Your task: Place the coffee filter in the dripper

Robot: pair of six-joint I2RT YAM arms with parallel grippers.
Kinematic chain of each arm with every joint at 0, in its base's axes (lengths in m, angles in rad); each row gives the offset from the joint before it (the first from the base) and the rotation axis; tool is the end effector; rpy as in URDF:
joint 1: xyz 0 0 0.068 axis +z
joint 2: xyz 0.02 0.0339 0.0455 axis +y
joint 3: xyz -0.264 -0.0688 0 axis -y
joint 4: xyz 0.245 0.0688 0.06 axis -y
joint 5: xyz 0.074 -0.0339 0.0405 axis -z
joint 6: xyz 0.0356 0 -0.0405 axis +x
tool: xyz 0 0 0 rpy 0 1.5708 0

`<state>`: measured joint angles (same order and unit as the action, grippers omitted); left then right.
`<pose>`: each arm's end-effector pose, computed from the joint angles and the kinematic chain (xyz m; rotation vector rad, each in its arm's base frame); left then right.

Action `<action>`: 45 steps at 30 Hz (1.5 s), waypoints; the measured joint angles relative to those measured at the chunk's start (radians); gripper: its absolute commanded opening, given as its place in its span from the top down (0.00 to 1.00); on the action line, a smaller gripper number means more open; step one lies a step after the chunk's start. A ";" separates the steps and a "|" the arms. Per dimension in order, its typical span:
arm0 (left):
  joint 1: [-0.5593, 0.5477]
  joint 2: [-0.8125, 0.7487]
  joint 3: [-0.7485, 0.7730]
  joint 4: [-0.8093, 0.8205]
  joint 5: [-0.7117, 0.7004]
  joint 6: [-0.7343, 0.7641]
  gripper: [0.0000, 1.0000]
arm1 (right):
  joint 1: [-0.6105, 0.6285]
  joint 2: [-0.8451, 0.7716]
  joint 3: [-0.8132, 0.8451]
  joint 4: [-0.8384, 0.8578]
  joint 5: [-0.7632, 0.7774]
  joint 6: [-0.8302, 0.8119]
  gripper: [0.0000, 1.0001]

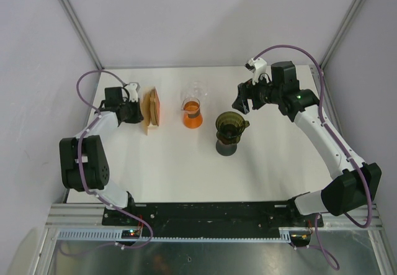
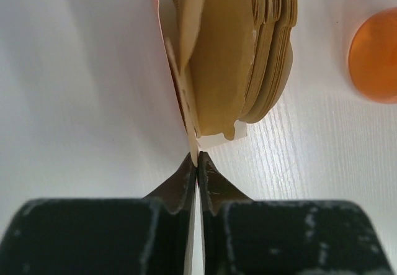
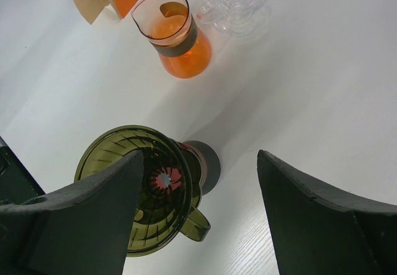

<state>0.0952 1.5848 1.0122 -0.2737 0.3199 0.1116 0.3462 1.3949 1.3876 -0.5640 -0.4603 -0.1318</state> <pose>0.3331 0.0206 0.2144 0.1647 2.3748 -0.2883 0.2847 0.1195 0.3744 -0.7654 1.9957 0.6178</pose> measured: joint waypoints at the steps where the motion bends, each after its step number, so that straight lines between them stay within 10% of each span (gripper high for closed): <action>1: 0.000 0.005 0.001 0.000 0.002 -0.003 0.98 | 0.000 0.000 0.000 0.000 0.000 0.000 0.21; 27: 0.019 -0.306 0.006 -0.174 0.008 0.002 1.00 | 0.031 -0.035 0.000 0.001 0.031 0.000 0.21; 45: -0.138 -0.372 0.420 -0.644 0.375 0.308 1.00 | 0.361 -0.130 0.000 0.179 0.097 -0.056 0.08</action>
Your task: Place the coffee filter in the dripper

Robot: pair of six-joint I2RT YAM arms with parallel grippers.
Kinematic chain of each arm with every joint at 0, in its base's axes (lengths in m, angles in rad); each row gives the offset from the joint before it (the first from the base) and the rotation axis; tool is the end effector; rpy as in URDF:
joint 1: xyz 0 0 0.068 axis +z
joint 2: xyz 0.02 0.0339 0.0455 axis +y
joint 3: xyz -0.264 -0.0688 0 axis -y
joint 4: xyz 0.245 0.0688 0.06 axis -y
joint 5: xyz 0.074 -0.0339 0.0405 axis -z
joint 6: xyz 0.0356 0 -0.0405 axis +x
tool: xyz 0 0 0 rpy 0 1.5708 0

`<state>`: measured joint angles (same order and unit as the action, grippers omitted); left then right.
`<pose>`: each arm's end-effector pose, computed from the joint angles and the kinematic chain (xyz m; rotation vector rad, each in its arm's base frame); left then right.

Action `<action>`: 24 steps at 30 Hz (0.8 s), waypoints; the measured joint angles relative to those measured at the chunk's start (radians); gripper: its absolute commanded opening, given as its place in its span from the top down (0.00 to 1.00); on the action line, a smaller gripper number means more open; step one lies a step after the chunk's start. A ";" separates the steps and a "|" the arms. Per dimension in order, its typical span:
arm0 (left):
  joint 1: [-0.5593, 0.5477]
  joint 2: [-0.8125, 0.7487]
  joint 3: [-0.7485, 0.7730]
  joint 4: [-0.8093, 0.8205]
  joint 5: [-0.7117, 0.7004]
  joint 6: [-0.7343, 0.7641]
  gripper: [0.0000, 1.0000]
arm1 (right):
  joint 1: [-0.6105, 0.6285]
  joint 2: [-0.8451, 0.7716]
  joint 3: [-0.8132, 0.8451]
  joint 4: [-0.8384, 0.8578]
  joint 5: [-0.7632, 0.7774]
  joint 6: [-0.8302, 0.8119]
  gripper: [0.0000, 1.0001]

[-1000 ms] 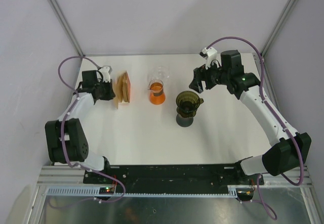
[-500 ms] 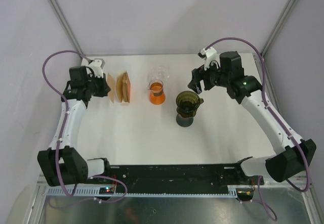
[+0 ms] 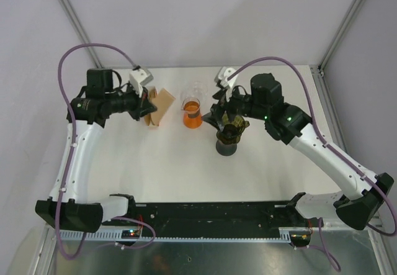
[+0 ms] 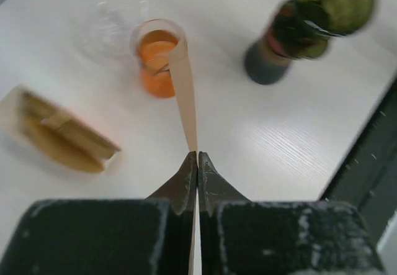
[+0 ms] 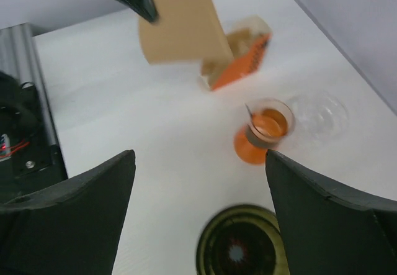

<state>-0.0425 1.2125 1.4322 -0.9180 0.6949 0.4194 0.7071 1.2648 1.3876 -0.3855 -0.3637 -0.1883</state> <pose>0.2299 -0.0326 0.4075 0.8293 1.9714 -0.5660 0.2045 0.1914 0.4269 -1.0383 1.5583 0.6942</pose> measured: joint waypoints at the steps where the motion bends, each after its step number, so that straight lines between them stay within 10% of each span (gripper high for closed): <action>1: -0.034 0.000 0.016 -0.034 0.019 0.022 1.00 | 0.021 0.004 0.000 0.017 -0.021 -0.012 0.07; 14: -0.248 -0.003 0.203 -0.352 0.198 0.218 1.00 | 0.064 0.066 0.000 0.131 -0.302 -0.086 0.07; 24: -0.263 -0.003 0.221 -0.417 0.246 0.249 1.00 | 0.056 0.126 0.000 0.182 -0.464 -0.069 0.54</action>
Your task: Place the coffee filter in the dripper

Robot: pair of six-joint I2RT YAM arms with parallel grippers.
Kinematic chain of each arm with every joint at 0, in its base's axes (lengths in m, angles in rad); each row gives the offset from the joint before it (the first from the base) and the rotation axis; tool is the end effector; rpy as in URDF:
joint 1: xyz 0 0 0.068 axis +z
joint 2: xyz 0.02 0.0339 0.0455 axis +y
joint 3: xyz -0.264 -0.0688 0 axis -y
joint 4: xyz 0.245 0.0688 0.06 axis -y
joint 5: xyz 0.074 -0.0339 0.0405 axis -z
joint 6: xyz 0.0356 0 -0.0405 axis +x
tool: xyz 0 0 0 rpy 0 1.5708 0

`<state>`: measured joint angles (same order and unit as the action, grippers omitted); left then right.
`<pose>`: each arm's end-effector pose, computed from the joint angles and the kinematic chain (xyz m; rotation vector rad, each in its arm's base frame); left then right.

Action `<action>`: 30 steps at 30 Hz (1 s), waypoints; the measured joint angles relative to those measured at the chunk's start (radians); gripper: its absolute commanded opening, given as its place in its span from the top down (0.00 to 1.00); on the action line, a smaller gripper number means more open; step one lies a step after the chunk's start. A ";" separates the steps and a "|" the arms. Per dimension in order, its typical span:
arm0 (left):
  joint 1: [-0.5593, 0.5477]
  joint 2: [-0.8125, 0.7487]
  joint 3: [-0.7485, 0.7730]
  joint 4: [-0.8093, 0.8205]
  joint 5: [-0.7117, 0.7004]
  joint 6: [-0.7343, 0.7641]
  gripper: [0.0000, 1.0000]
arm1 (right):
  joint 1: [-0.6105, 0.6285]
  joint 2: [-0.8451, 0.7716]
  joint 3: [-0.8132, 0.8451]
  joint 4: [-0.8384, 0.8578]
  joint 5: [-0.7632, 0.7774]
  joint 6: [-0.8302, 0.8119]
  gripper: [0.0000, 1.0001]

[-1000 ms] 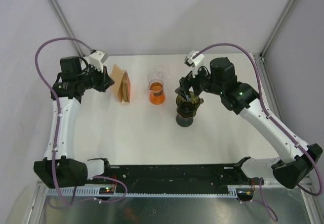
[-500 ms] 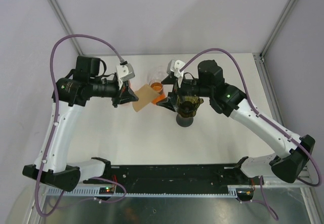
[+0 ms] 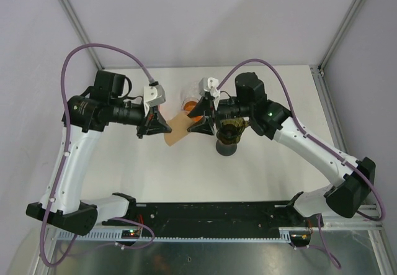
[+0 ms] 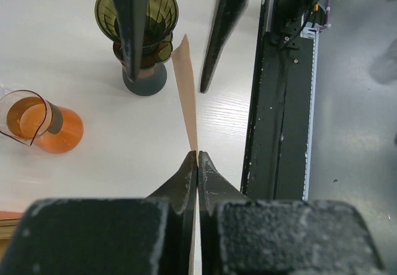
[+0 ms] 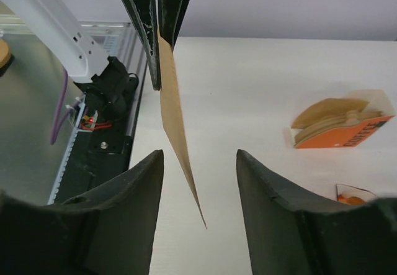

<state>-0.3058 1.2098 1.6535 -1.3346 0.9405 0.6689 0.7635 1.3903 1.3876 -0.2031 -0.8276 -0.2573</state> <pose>0.1649 -0.0822 0.4460 1.3526 1.7241 -0.9405 0.2086 0.2359 0.4125 -1.3861 1.2097 1.0893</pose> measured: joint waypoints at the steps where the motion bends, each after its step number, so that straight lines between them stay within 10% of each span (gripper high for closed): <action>1: 0.000 0.000 0.002 -0.001 0.005 0.002 1.00 | 0.000 0.006 0.000 0.000 -0.009 -0.001 0.62; 5: -0.001 0.000 0.009 -0.004 0.017 0.005 0.99 | -0.005 0.023 0.000 -0.007 -0.047 -0.002 0.94; 9: -0.001 0.000 0.009 -0.007 0.026 0.009 0.58 | -0.008 0.024 0.000 -0.024 -0.054 -0.015 1.00; 13: -0.003 0.001 0.009 -0.005 0.015 -0.001 0.43 | -0.002 0.018 0.000 -0.058 0.046 -0.043 1.00; 30: 0.203 0.117 0.147 0.312 -0.178 -0.595 0.22 | 0.243 -0.107 -0.232 0.462 1.305 -0.346 1.00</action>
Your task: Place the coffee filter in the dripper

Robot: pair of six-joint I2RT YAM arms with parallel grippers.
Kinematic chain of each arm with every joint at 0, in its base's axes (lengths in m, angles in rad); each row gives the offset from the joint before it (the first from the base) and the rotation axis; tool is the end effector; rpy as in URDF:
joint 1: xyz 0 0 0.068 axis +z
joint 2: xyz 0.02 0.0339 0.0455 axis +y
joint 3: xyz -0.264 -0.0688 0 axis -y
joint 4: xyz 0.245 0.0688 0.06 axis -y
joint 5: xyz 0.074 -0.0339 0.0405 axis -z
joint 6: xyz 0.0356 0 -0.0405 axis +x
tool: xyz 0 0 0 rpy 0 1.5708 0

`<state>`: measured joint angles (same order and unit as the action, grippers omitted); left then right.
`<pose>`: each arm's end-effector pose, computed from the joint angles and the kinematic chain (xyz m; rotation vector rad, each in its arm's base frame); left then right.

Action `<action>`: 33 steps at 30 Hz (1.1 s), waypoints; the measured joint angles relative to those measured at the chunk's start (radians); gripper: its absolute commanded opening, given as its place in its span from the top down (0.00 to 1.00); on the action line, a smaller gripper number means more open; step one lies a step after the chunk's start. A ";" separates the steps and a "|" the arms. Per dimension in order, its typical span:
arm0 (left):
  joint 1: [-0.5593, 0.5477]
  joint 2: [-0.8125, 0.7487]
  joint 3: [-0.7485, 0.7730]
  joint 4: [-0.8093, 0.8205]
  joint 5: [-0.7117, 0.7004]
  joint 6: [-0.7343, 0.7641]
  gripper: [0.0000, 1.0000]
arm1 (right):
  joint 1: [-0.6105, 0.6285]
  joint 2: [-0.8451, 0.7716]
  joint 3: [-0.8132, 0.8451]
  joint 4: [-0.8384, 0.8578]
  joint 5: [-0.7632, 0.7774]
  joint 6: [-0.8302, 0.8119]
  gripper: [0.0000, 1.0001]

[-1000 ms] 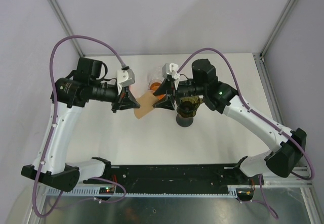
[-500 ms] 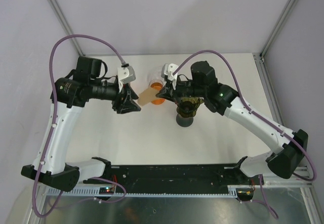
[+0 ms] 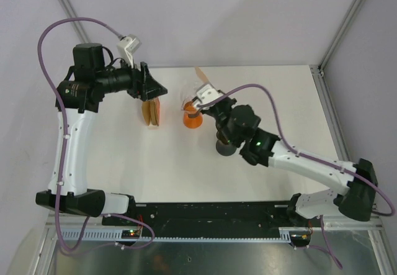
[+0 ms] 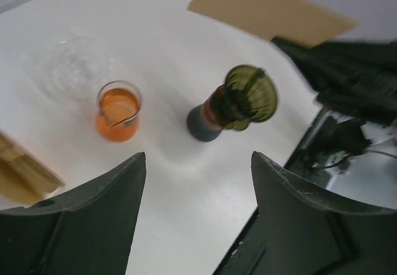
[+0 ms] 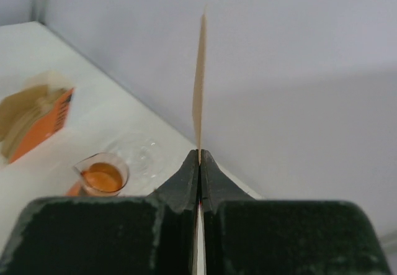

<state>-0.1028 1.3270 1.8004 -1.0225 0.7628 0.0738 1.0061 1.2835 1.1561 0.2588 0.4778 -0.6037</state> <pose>0.2283 -0.0483 0.4827 0.6250 1.9553 -0.8194 0.1747 0.2451 0.4089 -0.7400 1.2518 -0.0149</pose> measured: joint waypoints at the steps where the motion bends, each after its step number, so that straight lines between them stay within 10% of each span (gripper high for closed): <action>1: -0.007 0.011 0.012 0.014 0.020 -0.034 0.18 | 0.026 0.023 -0.005 0.062 0.055 -0.052 1.00; 6: -0.059 0.033 0.029 0.095 0.114 -0.170 0.02 | 0.137 0.183 -0.013 0.405 0.252 -0.383 1.00; 14: -0.085 0.032 0.024 0.187 0.166 -0.286 0.04 | 0.227 0.406 -0.021 0.872 0.357 -0.885 1.00; 22: -0.106 0.031 -0.076 0.205 0.135 -0.311 0.23 | 0.261 0.441 -0.022 0.993 0.375 -1.126 1.00; 33: -0.024 0.031 -0.087 0.205 0.128 -0.312 0.13 | 0.257 0.449 -0.022 1.011 0.407 -1.238 1.00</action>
<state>-0.1265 1.3582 1.7138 -0.8173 0.8906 -0.2382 1.2629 1.7329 1.1339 1.2697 0.8852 -1.8420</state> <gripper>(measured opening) 0.847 0.010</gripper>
